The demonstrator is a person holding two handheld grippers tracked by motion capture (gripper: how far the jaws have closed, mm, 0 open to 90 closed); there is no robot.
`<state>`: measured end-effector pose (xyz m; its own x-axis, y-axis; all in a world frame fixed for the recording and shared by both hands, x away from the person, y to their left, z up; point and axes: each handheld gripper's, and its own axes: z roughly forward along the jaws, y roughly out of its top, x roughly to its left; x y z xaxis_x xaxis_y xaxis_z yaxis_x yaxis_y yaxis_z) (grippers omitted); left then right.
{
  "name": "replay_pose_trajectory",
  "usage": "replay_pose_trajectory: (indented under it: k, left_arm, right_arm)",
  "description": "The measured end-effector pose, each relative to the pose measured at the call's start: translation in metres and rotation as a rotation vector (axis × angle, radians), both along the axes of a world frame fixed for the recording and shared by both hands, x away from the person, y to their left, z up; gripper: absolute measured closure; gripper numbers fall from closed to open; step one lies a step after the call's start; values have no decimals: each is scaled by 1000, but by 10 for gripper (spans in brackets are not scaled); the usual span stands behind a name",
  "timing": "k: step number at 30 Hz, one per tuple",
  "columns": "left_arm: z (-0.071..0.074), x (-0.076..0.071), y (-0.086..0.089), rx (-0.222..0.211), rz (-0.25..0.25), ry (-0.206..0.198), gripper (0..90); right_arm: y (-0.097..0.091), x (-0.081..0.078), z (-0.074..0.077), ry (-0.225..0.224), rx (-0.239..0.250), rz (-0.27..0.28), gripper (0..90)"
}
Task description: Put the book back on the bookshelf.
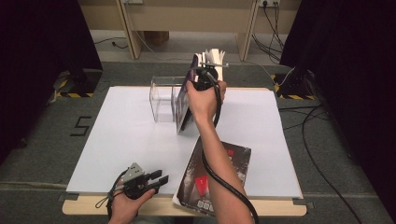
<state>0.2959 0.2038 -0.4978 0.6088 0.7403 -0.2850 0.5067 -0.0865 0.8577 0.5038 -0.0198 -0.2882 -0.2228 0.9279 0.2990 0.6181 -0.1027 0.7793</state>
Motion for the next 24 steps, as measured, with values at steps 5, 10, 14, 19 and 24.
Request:
replay_pose_trajectory:
  k: [5, 10, 14, 19, 24]
  left_arm:
    - [0, 0, -1, 2, -4, 2, 575]
    - [-1, 0, -2, 0, -5, 4, 575]
    - [-1, 0, -1, -1, -7, 2, 575]
    - [-1, 1, 0, -3, -8, 3, 576]
    - [-1, 1, 0, -5, -7, 2, 576]
  right_arm:
    - [-1, 5, -3, 14, -22, 4, 751]
    - [-3, 8, -1, 25, -58, -10, 826]
    - [-4, 9, -2, 4, -8, -7, 830]
    - [-2, 6, -2, -104, -13, -12, 832]
    - [-1, 5, 4, -181, -19, -31, 832]
